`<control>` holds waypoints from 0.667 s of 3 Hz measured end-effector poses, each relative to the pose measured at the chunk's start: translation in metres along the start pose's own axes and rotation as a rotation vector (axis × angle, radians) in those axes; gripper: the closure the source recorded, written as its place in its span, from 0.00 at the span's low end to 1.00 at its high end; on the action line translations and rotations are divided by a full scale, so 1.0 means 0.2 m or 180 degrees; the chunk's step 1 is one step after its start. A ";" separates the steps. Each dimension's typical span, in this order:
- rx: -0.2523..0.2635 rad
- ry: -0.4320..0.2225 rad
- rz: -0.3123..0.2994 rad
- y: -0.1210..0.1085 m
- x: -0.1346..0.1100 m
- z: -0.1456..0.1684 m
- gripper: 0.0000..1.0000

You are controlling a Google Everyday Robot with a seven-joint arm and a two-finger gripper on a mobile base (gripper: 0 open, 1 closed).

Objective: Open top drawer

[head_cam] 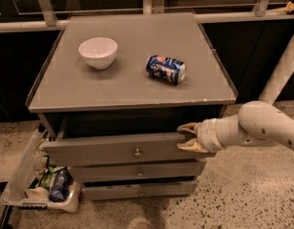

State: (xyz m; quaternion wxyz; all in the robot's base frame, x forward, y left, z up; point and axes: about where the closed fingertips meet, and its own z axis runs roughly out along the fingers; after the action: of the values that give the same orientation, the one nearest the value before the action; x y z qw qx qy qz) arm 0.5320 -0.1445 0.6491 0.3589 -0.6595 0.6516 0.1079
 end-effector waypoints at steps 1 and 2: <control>0.0000 0.0000 0.0000 0.00 0.00 0.00 0.35; -0.0060 -0.0055 0.0041 0.02 0.02 0.02 0.12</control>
Offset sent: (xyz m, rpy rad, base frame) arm -0.0063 -0.0036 -0.0394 0.0746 0.0837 0.0265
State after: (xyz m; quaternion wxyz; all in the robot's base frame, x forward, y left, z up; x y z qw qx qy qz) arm 0.5304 -0.1444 0.6418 0.3577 -0.6577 0.6517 0.1220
